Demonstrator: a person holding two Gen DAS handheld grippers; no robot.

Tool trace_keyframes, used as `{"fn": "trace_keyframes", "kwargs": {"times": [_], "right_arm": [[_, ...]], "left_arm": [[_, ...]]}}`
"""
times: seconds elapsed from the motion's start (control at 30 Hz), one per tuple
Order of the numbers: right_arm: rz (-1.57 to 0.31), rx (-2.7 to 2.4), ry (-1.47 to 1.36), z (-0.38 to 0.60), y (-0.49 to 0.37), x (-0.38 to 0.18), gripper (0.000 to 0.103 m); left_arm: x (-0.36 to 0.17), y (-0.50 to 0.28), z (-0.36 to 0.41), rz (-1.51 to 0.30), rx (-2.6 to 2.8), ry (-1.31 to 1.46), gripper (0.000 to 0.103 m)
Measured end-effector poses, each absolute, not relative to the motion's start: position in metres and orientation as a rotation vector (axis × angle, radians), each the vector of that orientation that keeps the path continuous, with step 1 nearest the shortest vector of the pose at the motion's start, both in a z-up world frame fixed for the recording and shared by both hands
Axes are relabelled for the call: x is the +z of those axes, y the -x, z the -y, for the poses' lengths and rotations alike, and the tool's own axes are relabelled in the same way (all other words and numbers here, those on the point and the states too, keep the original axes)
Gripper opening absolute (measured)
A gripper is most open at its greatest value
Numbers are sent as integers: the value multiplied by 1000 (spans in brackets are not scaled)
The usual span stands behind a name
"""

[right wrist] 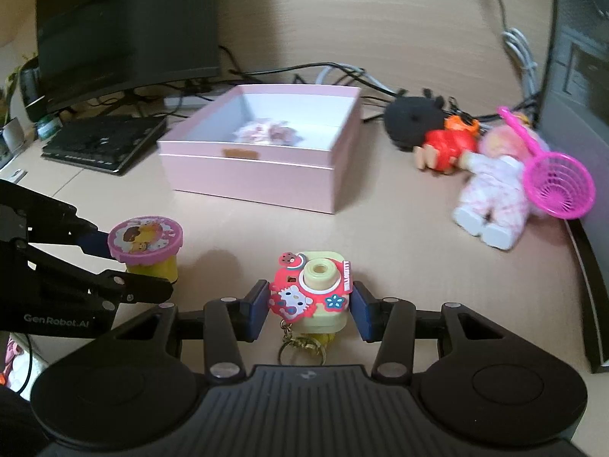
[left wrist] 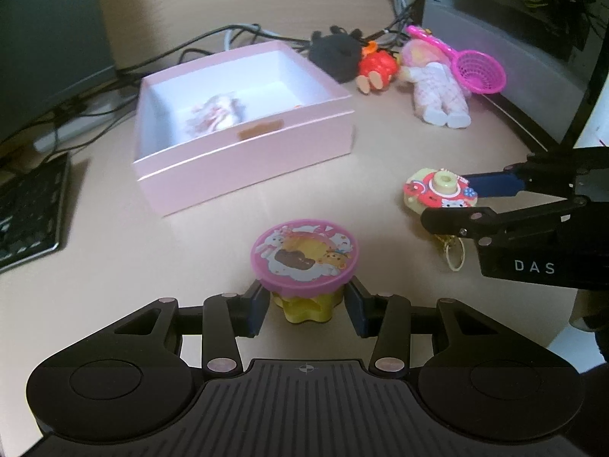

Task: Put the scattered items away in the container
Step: 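Carry the yellow cup and red keychain toy over the pink box and open both grippers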

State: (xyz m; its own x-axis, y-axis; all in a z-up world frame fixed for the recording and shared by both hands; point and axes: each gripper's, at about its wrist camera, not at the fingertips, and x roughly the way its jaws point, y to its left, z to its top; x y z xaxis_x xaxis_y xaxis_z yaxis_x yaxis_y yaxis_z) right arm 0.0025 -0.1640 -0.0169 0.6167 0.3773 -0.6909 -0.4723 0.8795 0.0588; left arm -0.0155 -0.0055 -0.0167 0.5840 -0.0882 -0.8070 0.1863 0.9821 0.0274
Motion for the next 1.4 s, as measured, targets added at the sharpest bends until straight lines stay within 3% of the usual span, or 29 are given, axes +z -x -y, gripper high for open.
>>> {"fn": "trace_keyframes", "kwargs": {"times": [1.0, 1.4], "right_arm": [[-822, 544, 241, 79, 31, -18, 46], [-610, 545, 260, 89, -9, 65, 45]], "left_arm": [[-19, 40, -64, -938, -235, -86, 47], [35, -4, -67, -763, -242, -32, 47]]}}
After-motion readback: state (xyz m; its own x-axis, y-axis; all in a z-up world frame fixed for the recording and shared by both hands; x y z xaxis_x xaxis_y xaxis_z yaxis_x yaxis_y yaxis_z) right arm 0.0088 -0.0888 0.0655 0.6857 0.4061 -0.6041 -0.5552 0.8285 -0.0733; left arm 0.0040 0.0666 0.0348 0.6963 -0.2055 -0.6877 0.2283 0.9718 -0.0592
